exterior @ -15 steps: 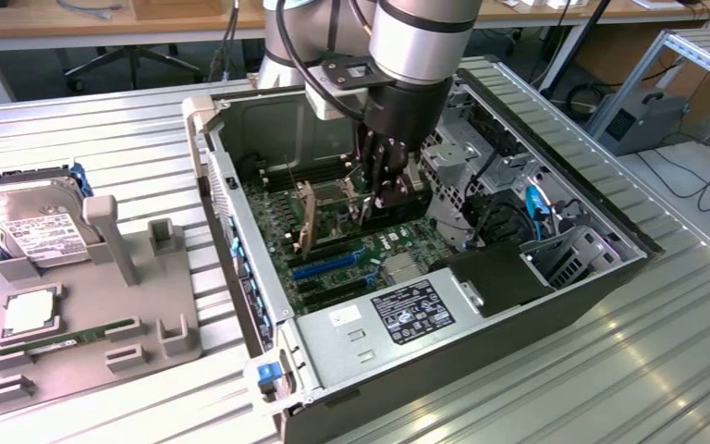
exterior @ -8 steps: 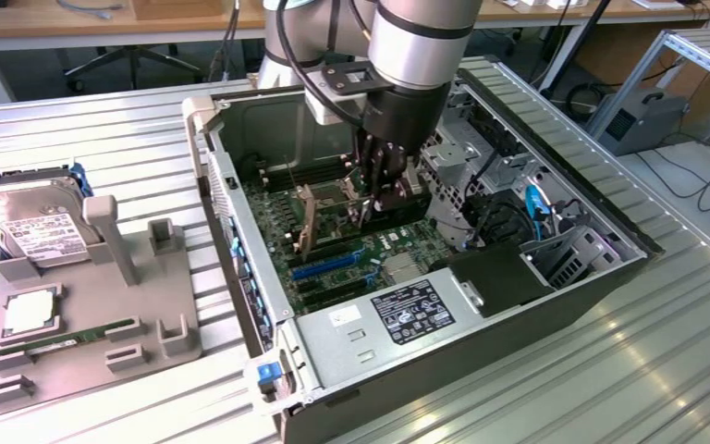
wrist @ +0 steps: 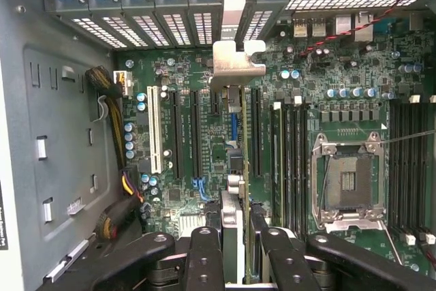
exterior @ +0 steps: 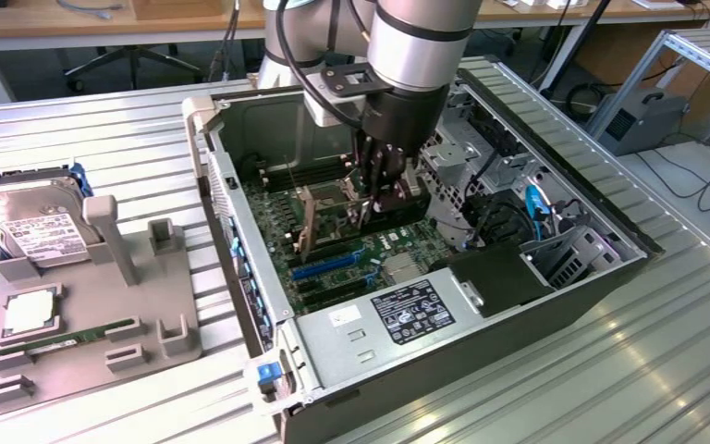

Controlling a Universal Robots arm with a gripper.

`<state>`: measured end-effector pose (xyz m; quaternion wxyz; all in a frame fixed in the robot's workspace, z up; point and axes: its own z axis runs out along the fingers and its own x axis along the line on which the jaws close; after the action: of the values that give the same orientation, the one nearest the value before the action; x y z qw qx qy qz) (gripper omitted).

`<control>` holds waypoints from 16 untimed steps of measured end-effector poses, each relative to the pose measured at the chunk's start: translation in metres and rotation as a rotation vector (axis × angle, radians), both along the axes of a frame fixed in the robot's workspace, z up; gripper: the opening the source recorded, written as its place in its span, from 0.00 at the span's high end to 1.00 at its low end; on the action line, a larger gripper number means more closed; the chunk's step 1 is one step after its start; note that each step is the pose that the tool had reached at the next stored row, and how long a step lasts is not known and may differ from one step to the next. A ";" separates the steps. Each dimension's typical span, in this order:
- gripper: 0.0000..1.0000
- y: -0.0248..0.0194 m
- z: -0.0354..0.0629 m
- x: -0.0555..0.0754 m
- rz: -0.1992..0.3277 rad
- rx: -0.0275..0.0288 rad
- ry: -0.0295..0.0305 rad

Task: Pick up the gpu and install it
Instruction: 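Insert the gpu into the slot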

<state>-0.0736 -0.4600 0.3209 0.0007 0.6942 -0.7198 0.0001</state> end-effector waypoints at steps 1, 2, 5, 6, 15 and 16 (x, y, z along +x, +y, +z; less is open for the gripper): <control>0.73 0.0000 -0.0003 0.000 0.000 0.0000 0.0000; 0.73 0.0000 -0.0004 0.000 0.000 0.0000 0.0000; 0.73 -0.0001 -0.0021 0.000 0.000 0.0000 0.0000; 0.73 -0.0001 -0.0023 0.000 0.000 0.0000 0.0000; 0.73 -0.0001 -0.0053 0.000 0.000 0.0000 0.0000; 0.73 -0.0001 -0.0055 0.000 0.000 0.0000 0.0000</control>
<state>-0.0739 -0.4601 0.3154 0.0007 0.6942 -0.7198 0.0001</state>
